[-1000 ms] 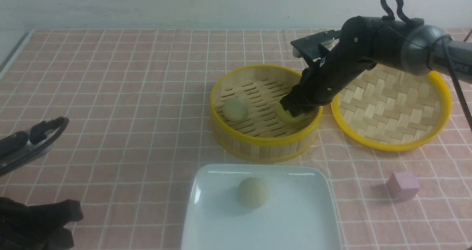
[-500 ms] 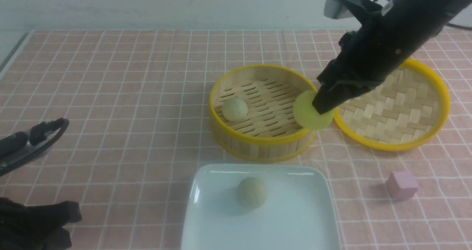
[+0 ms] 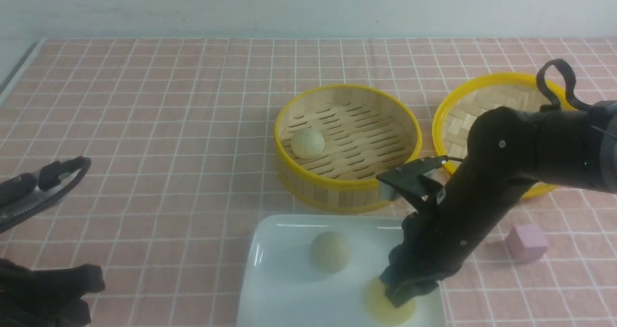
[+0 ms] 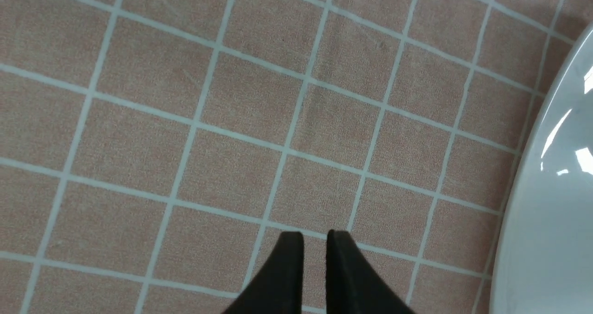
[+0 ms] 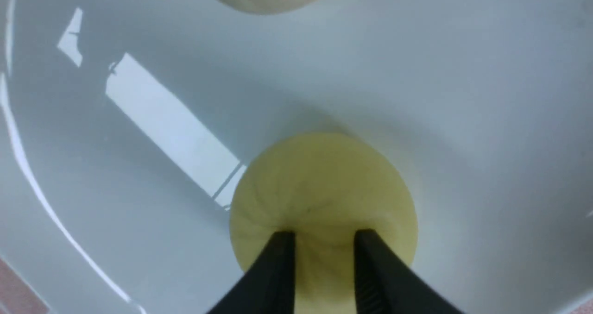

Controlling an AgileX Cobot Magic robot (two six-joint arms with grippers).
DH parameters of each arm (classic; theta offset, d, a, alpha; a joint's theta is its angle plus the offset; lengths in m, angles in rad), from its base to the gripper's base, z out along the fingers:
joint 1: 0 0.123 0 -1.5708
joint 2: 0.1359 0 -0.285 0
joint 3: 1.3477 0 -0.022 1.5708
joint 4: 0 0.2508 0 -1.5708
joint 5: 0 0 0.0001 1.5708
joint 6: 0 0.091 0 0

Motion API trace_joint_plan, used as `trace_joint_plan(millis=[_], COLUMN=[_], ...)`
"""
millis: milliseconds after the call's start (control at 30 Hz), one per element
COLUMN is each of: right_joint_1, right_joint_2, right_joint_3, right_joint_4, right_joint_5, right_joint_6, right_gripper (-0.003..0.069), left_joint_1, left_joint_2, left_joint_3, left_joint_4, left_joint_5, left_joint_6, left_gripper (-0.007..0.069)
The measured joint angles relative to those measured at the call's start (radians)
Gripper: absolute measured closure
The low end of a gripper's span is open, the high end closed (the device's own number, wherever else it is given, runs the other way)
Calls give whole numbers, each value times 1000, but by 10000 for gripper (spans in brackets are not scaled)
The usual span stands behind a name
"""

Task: Put the steamed buns into the plate on the pink tablecloth.
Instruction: 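Move the steamed bun from the bamboo steamer onto the white plate with the right gripper, then reach into the bamboo steamer and grasp a bun with the left gripper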

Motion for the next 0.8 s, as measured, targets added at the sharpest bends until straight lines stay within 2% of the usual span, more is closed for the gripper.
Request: trace_joint_plan(millis=[67,167,300,333,367,433,667,800], right_joint_1=[0,0,0,0,0,0,0,0], right_joint_2=[-7,-52,-127,-197,-205,-320,-646,-827], right_joint_3=[-12,-57,-96,-110,-110,-111,-36,65], right_joint_4=[-12,-65,-130,-185,-185,-252,-358,-380], right_joint_5=[35,133,203,246,246,304,381,379], right_joint_6=[6,9,41,70,74,122,194,194], right_gripper=[292,229,241,284,289,391,658,673], left_joint_1=[0,0,0,0,0,0,0,0], left_joint_2=[0,0,0,0,0,0,0,28], left_joint_3=[0,0,0,0,0,0,-37,-97], left_joint_4=[1,1,-2,-7,-7,-25,-33,-62], left_joint_5=[-2,-3,-2,6,8,37,191,253], left_joint_6=[1,1,1,1,1,1,5,58], left_gripper=[516,513,513,512,511,510,511,553])
